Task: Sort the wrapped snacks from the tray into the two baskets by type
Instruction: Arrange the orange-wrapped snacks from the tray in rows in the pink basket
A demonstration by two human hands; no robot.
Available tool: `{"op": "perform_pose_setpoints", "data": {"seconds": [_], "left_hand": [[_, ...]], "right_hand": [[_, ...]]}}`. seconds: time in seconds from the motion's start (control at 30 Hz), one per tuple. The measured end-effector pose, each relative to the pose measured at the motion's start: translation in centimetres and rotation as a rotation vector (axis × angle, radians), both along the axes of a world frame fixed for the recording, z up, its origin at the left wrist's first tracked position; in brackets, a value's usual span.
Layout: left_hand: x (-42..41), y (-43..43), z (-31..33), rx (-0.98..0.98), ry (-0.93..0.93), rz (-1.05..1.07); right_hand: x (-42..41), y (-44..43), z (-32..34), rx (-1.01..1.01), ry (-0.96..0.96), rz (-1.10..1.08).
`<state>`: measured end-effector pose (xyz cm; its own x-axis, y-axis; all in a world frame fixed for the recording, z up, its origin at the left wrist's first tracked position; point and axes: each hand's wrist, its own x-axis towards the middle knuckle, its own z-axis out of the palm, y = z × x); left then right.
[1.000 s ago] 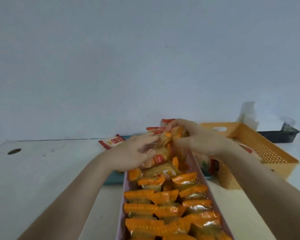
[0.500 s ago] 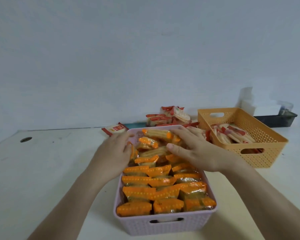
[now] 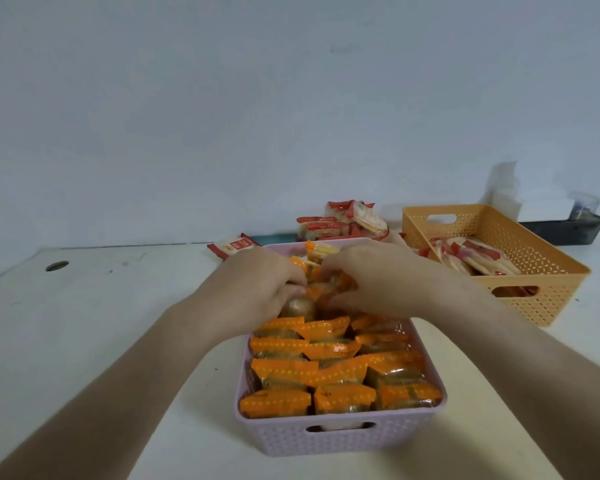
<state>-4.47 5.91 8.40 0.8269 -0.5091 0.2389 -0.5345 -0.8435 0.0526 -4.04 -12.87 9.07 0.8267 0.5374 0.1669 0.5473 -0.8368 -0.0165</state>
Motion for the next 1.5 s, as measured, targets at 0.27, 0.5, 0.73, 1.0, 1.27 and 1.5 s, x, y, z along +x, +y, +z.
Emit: {"op": "perform_pose_setpoints", "data": {"seconds": [0.27, 0.5, 0.73, 1.0, 1.27, 1.5], "left_hand": [[-0.1, 2.1, 0.3, 0.094, -0.004, 0.014], [0.5, 2.3, -0.4, 0.125, 0.047, 0.023], [0.6, 2.8, 0.3, 0.073, 0.056, -0.001], [1.3, -0.4, 1.9, 0.018, 0.253, -0.032], [4.9, -4.2, 1.6, 0.399, 0.558, -0.083], [5.6, -5.8, 1.1, 0.547, 0.497, -0.005]], "right_hand": [[1.2, -0.1, 0.3, 0.580, 0.124, 0.067], [-0.6, -0.4, 2.0, 0.421, 0.052, 0.088], [-0.9, 1.5, 0.6, 0.002, -0.028, 0.095], [-0.4, 1.3, 1.1, -0.124, 0.151, 0.110], [0.7, -3.8, 3.3, 0.083, 0.268, -0.065], [1.6, -3.9, 1.6, 0.374, 0.127, -0.067]]}}
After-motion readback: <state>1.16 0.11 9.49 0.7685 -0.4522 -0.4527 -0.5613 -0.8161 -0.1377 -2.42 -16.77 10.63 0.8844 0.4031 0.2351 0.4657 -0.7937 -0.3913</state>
